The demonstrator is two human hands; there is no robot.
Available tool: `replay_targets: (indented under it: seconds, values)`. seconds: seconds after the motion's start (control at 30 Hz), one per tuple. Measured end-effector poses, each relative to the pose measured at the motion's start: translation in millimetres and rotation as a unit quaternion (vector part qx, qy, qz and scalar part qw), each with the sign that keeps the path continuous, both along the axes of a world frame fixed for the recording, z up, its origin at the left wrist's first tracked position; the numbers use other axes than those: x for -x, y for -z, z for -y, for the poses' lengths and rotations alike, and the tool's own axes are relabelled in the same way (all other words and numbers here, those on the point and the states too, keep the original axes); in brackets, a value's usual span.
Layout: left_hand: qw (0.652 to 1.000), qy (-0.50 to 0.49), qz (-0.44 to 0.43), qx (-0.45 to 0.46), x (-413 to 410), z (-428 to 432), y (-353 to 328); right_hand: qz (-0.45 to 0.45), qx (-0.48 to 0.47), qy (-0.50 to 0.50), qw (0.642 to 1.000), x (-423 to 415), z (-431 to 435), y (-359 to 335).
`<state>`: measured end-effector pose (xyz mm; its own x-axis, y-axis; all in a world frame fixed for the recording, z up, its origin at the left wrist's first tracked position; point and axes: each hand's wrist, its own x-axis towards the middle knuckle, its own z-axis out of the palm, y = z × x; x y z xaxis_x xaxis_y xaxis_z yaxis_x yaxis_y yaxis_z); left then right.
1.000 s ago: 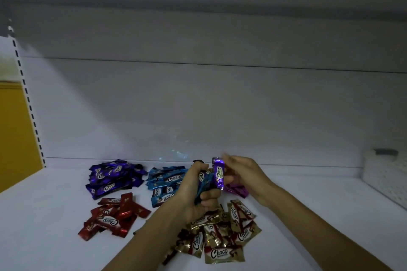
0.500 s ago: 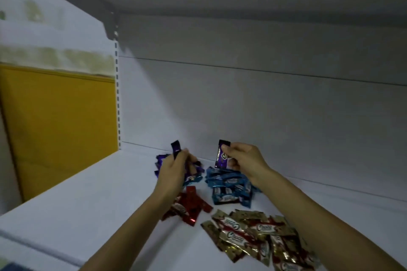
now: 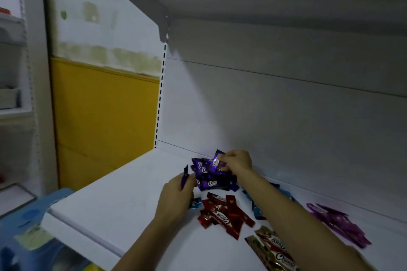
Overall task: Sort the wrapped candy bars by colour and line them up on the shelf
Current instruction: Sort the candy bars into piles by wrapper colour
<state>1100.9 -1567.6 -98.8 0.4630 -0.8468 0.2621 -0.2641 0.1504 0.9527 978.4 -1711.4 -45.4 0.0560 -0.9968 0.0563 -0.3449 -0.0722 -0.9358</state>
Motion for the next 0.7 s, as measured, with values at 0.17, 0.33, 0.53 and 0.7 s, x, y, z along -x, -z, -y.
replay_targets:
  seconds: [0.17, 0.33, 0.53, 0.7]
  values:
    - [0.993, -0.063, 0.103, 0.02, -4, -2, 1, -0.072, 0.144, 0.023, 0.987, -16, -18, -5]
    - [0.959, -0.115, 0.257, -0.024, -1, 0, 4, -0.078, 0.133, -0.257, 0.954, -18, -78, -10]
    - [0.949, -0.07, 0.306, -0.021, 2, 1, 5, -0.076, 0.126, -0.288, 0.946, 2, -85, -12]
    - [0.986, -0.049, 0.161, -0.011, -1, 2, 2, 0.085, 0.013, -0.114, 0.99, 9, -39, -15]
